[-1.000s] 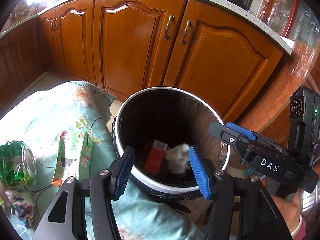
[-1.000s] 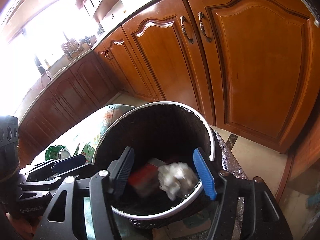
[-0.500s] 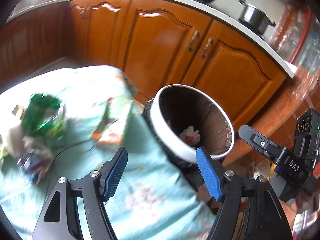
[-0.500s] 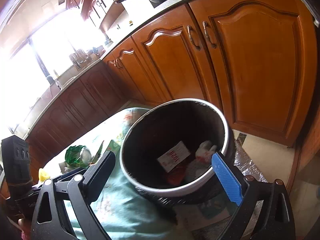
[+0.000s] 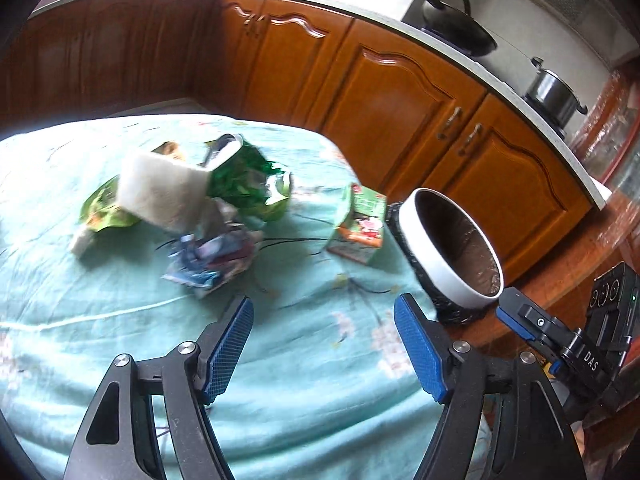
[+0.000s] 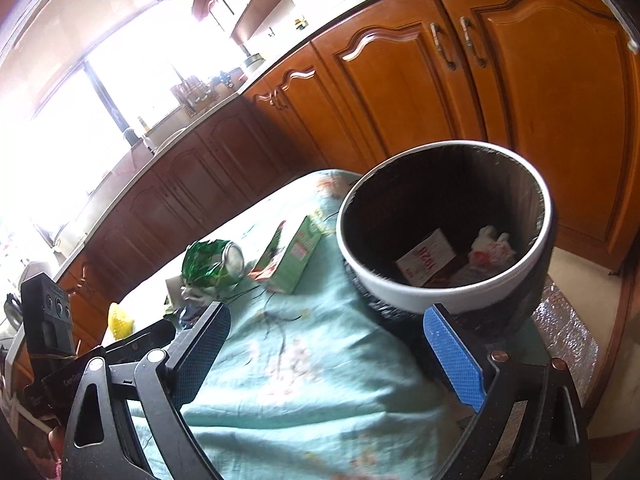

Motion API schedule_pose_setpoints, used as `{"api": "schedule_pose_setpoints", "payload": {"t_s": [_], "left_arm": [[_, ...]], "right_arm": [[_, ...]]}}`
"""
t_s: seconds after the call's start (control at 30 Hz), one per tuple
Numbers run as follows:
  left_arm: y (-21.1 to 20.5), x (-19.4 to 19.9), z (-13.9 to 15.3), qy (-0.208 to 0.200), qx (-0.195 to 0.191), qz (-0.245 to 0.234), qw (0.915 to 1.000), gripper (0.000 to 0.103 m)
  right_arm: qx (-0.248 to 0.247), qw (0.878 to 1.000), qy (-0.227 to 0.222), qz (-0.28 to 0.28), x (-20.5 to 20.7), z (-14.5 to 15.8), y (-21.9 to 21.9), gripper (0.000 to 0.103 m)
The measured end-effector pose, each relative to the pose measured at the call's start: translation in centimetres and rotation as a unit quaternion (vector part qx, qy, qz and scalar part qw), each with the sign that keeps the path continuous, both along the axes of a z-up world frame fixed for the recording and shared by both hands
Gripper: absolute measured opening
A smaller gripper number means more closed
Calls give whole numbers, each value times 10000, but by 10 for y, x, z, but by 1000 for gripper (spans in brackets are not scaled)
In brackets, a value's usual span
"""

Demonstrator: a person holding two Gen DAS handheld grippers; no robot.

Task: Collect trash
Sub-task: 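Move both tools back to the table toward the white sponge, then grasp the white sponge with the left gripper while the right grasps the green milk carton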

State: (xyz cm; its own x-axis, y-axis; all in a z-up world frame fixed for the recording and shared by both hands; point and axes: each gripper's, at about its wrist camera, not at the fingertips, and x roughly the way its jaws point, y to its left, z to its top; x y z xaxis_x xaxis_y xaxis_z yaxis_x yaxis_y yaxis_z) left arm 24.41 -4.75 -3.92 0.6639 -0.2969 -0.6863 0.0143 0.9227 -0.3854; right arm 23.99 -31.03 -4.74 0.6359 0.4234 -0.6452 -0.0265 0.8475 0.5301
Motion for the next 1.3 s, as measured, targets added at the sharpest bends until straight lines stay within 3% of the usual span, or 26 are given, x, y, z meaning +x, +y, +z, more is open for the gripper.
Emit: {"api": "schedule_pose_setpoints", "payload": {"t_s": [0.37,0.63,1.03,1.3], "left_arm": [[56,-18,7,66,-255,605,9978,77],[85,-6,10,183,-583,888,9942,81],[139,50,1,690,-1660,1686,9692,85],[141,86,-16,952,-1617,1944,9628,87]], "right_arm": [[-108,9986,-94,511,4,6,56,98],[-136,9975,-27,696,25,3,81,98],[-139,9967,202,775,73,-13,99,98],[-512,9945,268,873,104,-28,122,98]]}}
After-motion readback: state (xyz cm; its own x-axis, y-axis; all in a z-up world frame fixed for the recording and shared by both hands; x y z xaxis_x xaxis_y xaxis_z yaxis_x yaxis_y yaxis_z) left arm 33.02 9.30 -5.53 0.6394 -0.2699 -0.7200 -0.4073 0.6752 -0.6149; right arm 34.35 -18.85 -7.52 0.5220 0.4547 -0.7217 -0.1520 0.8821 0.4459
